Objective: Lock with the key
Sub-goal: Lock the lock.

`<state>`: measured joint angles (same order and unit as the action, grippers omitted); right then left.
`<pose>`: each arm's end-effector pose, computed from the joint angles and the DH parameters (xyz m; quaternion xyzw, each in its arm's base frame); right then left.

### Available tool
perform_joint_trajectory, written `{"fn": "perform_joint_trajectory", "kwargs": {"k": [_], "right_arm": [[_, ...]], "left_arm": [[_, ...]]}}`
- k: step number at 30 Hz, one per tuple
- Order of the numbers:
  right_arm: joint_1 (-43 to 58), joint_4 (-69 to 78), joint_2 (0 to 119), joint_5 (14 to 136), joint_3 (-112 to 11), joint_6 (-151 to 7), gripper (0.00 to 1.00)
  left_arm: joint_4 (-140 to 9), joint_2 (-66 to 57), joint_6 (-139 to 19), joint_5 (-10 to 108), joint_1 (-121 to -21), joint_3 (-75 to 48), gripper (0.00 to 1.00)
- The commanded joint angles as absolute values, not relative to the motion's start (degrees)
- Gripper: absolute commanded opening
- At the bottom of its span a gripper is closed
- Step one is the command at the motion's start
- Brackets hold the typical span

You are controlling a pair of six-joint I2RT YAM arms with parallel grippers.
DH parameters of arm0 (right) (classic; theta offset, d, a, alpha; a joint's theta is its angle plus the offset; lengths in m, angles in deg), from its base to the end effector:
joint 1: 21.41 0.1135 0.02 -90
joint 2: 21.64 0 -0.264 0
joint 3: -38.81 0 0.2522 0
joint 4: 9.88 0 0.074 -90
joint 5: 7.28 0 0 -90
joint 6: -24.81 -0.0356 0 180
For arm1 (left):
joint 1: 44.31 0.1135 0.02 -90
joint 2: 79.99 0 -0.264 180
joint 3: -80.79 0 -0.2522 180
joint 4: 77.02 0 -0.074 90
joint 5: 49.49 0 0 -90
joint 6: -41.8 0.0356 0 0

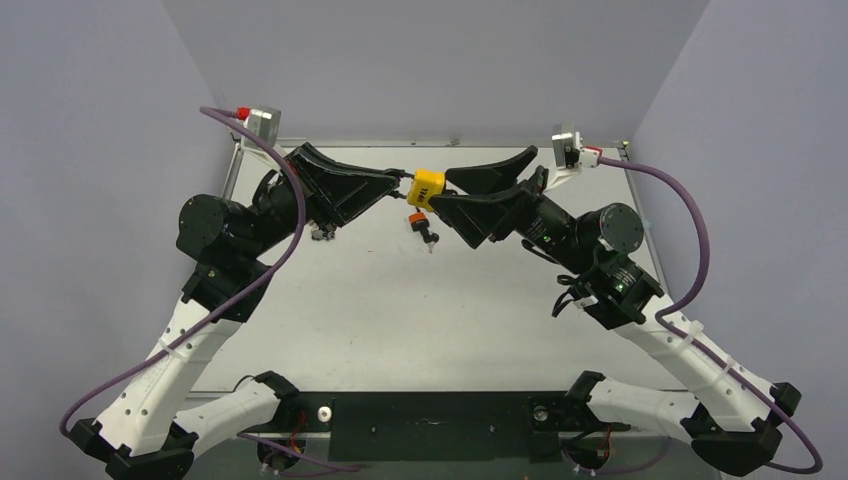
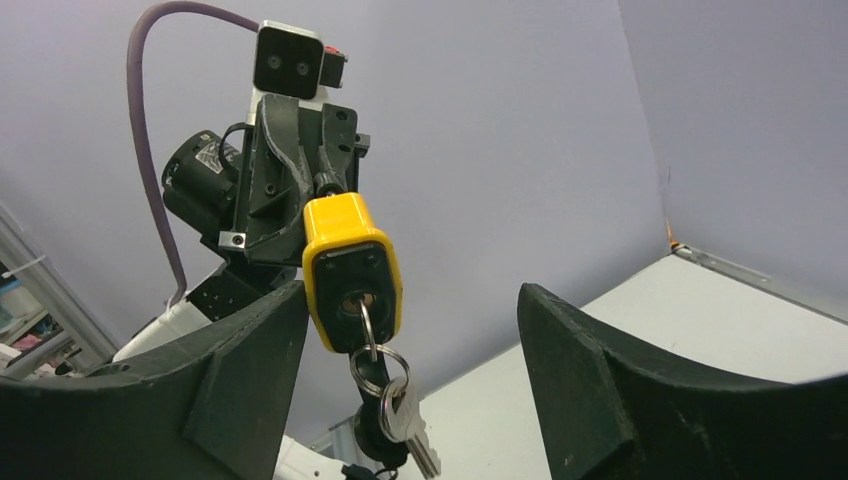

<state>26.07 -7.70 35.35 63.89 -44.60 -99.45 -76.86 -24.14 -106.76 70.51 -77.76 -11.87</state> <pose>0.1269 0.1553 0.4913 -0.1981 0.5162 0.6093 0.5684 0.1374 -0.1121 0.5182 0.1174 0.5110 -0.6939 0.4937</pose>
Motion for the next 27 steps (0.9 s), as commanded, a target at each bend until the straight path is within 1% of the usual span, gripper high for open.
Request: {"fn": "perform_joint_trajectory", "kwargs": {"k": [1,7,14,17,27], "right_arm": [[27.52,-9.42,36.33,64.27,-48.97,-96.16,0.7],[29.52,-8.6,37.4,64.89,-49.9,-95.04,0.61],[30.61,-7.75,37.72,64.85,-50.12,-95.05,0.45],[30.76,-7.81,37.67,64.96,-50.09,-95.2,0.41],[31.43,-8.16,38.74,64.74,-50.61,-95.95,0.37]], "left_arm": [[-83.15,-24.7,-108.74,68.48,-77.82,-11.0,0.0],[-83.14,-24.62,-108.97,68.69,-77.88,-11.04,0.0],[-83.36,-24.85,-108.99,68.61,-77.94,-11.52,0.0],[-83.3,-24.82,-109.04,68.79,-77.96,-11.64,0.0],[-83.52,-24.71,-109.09,69.25,-77.92,-12.76,0.0]]}}
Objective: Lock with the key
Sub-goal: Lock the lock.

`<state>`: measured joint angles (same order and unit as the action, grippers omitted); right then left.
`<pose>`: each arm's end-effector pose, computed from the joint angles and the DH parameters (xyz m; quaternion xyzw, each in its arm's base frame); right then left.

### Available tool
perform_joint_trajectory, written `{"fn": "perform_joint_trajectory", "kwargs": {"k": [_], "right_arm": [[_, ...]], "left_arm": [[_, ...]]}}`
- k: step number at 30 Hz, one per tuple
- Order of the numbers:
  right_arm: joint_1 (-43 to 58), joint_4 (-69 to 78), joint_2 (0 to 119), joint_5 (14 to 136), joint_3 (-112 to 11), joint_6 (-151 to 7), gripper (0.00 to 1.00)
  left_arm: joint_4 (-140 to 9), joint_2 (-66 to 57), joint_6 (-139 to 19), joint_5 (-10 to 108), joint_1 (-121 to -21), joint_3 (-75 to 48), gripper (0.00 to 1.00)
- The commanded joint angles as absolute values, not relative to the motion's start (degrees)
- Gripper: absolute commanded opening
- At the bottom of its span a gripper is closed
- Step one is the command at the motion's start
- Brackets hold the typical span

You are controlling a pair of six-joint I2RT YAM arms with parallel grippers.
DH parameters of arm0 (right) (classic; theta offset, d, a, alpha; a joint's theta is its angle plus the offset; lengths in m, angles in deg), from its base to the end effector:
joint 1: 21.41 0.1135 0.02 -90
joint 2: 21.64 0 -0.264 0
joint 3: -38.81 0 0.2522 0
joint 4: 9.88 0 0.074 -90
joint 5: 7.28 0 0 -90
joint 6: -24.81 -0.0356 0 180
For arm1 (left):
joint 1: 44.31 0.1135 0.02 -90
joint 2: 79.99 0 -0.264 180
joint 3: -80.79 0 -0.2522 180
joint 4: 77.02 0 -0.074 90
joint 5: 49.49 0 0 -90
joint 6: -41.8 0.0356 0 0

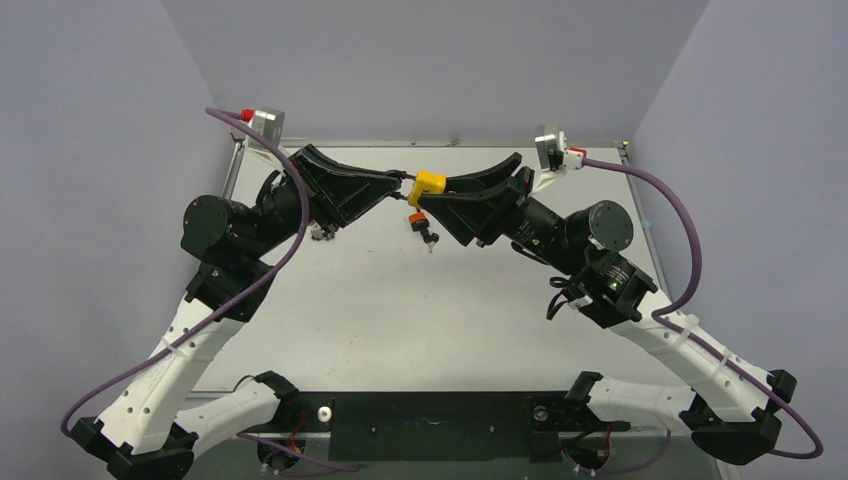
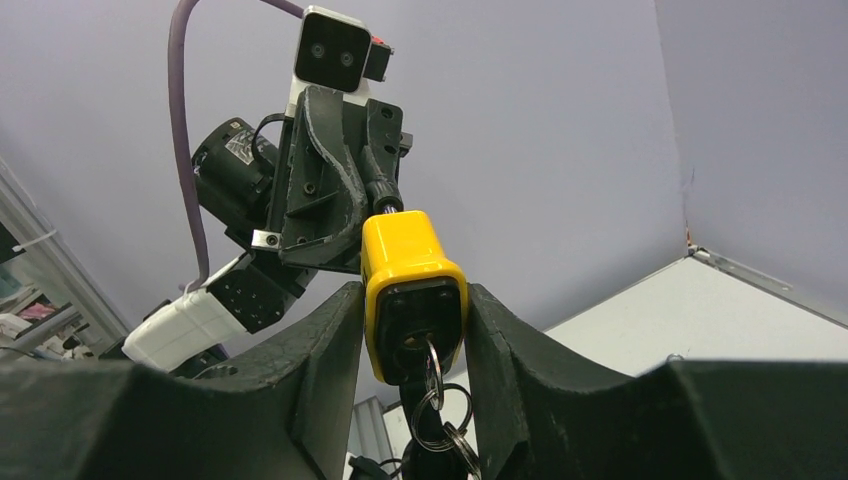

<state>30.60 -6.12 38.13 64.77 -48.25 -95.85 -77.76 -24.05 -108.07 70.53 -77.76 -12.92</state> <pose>0.1207 0.1723 0.5003 -0.2285 0.5078 0.6099 0.5639 0.1400 -0.1138 0.5138 0.1110 0.5139 -0.6991 0.4846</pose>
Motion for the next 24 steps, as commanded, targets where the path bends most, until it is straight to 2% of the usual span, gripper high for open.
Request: {"fn": "perform_joint_trajectory", "kwargs": {"k": [1,5,7,10,11,13,14,16,24], "right_arm": [[31.46,-8.16,38.94,64.76,-50.66,-96.0,0.36],[31.56,-7.76,38.64,65.53,-50.65,-95.93,0.3],[31.58,-7.16,38.19,66.33,-50.6,-95.87,0.24],[31.53,-5.17,37.34,66.93,-50.69,-95.73,0.01],[31.56,-4.65,36.92,67.0,-50.7,-95.71,0.0],[31.58,-2.25,35.78,66.87,-50.48,-95.57,0.0],[31.54,-1.65,35.28,66.84,-50.17,-95.59,0.0],[31.43,0.06,33.62,66.6,-49.38,-95.4,0.0],[31.21,7.33,28.65,61.56,-48.45,-95.42,0.0]], "left_arm": [[-83.59,-24.66,-109.08,69.29,-77.94,-12.94,0.0],[-83.83,-24.58,-109.15,69.7,-77.91,-13.28,0.0],[-83.33,-24.78,-108.73,69.8,-77.88,-13.51,0.0],[-80.33,-25.23,-105.75,70.07,-77.83,-13.28,0.0],[-77.39,-25.45,-104.61,70.29,-77.8,-12.94,0.0],[-72.2,-25.87,-101.33,70.95,-77.85,-12.23,0.07],[-69.91,-26.03,-99.27,71.55,-77.86,-12.06,0.17],[-66.86,-26.66,-96.43,73.59,-77.83,-11.49,0.28],[-54.81,-28.16,-86.2,80.88,-77.86,-7.84,0.39]]}}
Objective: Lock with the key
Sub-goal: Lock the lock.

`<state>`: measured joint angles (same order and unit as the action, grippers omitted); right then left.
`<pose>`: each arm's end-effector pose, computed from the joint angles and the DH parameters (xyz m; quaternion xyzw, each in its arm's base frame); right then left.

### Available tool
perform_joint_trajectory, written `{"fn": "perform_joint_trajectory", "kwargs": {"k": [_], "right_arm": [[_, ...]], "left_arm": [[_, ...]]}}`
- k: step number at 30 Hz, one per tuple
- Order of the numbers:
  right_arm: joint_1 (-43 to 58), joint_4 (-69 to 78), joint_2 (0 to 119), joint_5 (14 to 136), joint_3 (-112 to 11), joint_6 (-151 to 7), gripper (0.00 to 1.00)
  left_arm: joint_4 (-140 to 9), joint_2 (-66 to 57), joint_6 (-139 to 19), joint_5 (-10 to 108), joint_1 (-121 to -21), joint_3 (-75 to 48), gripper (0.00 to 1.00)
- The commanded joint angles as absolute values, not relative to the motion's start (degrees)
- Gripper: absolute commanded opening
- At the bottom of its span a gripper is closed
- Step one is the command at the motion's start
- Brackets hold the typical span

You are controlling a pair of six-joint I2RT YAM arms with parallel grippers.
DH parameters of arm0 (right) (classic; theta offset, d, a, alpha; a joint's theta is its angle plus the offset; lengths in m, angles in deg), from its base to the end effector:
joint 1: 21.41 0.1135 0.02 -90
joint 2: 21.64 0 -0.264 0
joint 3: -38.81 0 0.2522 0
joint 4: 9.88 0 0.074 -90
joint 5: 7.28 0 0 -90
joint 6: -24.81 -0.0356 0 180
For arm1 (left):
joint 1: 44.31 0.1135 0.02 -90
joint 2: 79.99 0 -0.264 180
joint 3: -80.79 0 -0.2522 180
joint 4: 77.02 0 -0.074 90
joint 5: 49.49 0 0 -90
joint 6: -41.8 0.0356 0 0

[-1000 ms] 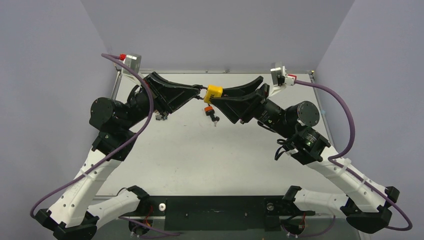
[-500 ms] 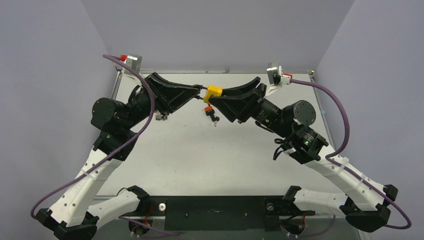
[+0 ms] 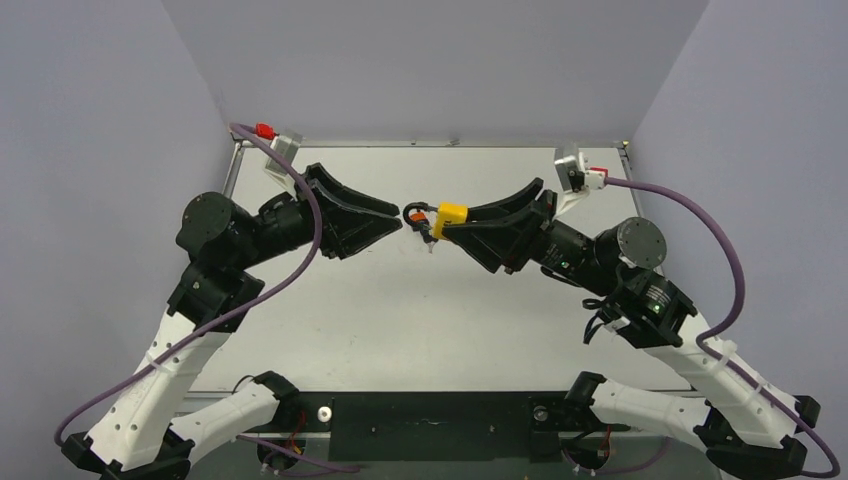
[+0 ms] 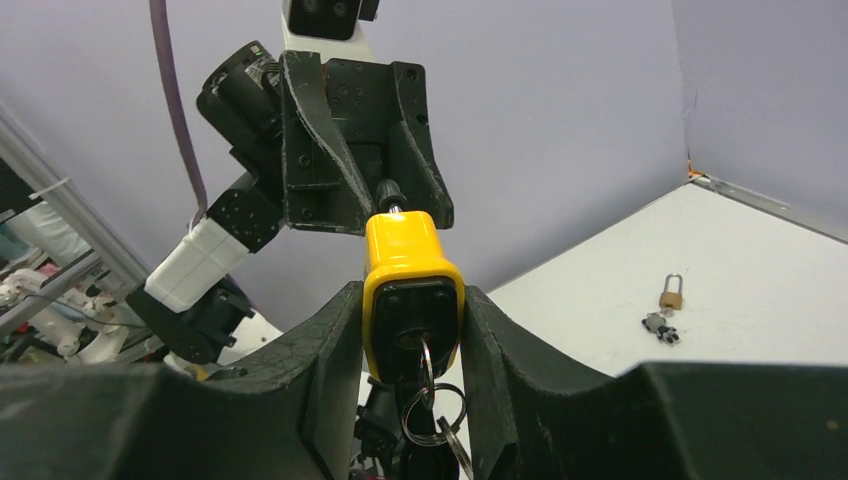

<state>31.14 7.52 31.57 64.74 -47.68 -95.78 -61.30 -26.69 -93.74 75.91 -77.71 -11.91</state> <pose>0.0986 0.1468 0.4928 -0.2358 0.5606 0.5935 0.5272 0.1298 -0.1103 0.4985 0.1860 0.5810 -0.6283 0.4828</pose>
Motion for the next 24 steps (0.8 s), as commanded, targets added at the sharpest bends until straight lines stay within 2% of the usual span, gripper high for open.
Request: {"fn": "perform_joint_trajectory", "kwargs": {"k": [1,8,14,20,24], "right_arm": [[31.23,8.39,28.55,60.53,-48.44,-95.42,0.0],[31.32,10.32,28.54,57.95,-47.51,-96.17,0.0],[31.4,8.72,28.84,57.69,-46.61,-96.94,0.0],[31.4,8.87,28.78,57.77,-46.58,-96.86,0.0],[31.36,9.31,28.77,57.78,-46.8,-96.82,0.0]], "left_arm": [[-54.46,-28.27,-85.83,82.02,-77.88,-7.75,0.4],[-57.07,-27.62,-86.28,89.68,-77.83,-7.71,0.43],[-53.48,-26.34,-84.45,90.01,-77.88,-6.49,0.43],[-52.15,-25.97,-83.96,89.98,-77.83,-6.35,0.42],[-52.1,-25.85,-83.96,89.74,-77.86,-6.47,0.37]]}}
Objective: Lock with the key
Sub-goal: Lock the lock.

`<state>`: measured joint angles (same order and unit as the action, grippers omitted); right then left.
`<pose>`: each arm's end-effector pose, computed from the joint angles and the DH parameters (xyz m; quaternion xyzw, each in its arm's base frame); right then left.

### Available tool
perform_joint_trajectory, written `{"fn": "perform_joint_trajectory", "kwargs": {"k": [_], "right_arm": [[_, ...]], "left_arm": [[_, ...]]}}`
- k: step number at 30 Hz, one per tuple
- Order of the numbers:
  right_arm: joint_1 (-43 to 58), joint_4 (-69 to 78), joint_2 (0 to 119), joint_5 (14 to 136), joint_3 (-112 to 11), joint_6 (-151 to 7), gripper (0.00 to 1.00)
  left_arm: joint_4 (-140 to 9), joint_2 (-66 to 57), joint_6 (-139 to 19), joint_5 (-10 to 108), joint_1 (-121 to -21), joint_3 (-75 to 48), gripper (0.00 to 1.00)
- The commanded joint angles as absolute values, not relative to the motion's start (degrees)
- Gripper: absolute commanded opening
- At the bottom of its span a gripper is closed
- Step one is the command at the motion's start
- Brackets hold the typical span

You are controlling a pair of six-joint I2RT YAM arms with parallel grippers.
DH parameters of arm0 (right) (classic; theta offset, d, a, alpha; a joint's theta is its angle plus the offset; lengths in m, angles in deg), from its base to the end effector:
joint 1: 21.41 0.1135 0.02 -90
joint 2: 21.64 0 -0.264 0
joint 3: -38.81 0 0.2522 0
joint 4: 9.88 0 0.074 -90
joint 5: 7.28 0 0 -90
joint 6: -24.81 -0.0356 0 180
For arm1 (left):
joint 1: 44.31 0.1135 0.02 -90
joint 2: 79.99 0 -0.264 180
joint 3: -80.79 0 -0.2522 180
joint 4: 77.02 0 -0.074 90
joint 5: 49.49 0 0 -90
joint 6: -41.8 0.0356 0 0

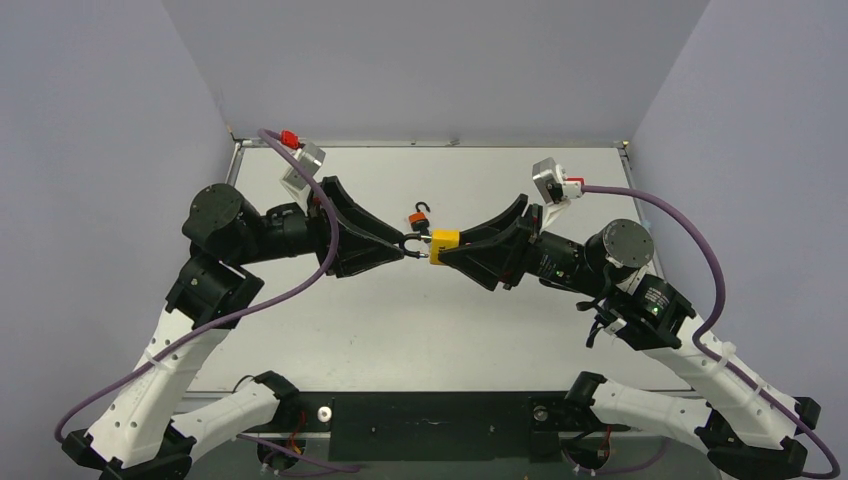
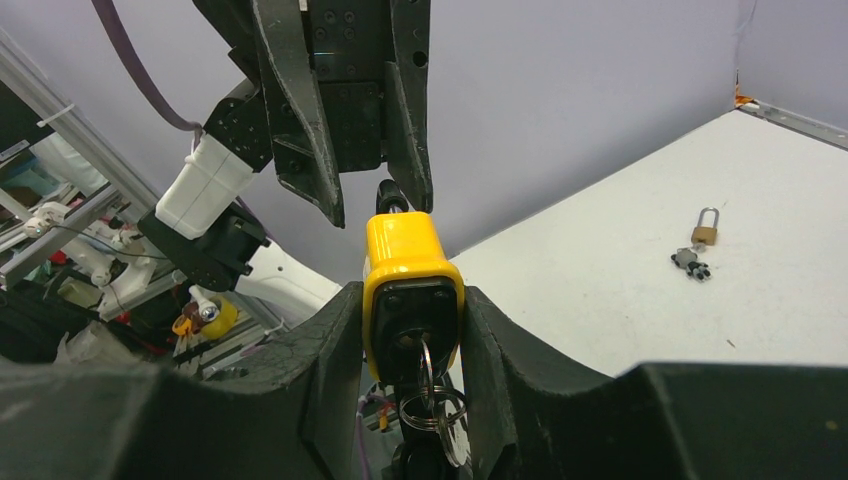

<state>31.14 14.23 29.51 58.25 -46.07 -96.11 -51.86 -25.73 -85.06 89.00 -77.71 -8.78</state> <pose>0.0911 0.1432 0.4769 -0.2774 0.5891 0.5990 0.4661 0.1232 -0.1132 0.4953 0.2992 0.5892 -0.6185 0.4252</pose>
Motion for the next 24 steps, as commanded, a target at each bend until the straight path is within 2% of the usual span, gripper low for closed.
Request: {"fn": "perform_joint_trajectory", "kwargs": {"k": [1,16,18,22,24], "right_arm": [[31.4,9.36,28.8,57.66,-46.78,-96.81,0.0],[31.41,10.13,29.35,57.48,-46.77,-96.47,0.0],[31.41,10.45,29.37,57.53,-46.72,-96.32,0.0],[31.39,11.34,29.59,57.78,-46.75,-95.61,0.0],[31.41,11.58,29.67,57.78,-46.61,-95.45,0.0]], "left_arm": [[-52.29,-25.78,-84.19,89.62,-77.85,-6.51,0.37],[-54.11,-24.37,-85.85,90.03,-77.87,-6.28,0.26],[-54.65,-24.3,-86.3,90.07,-77.84,-6.34,0.21],[-55.24,-24.11,-86.97,89.91,-77.93,-6.91,0.02],[-55.58,-23.97,-87.38,89.8,-77.96,-7.33,0.0]]}}
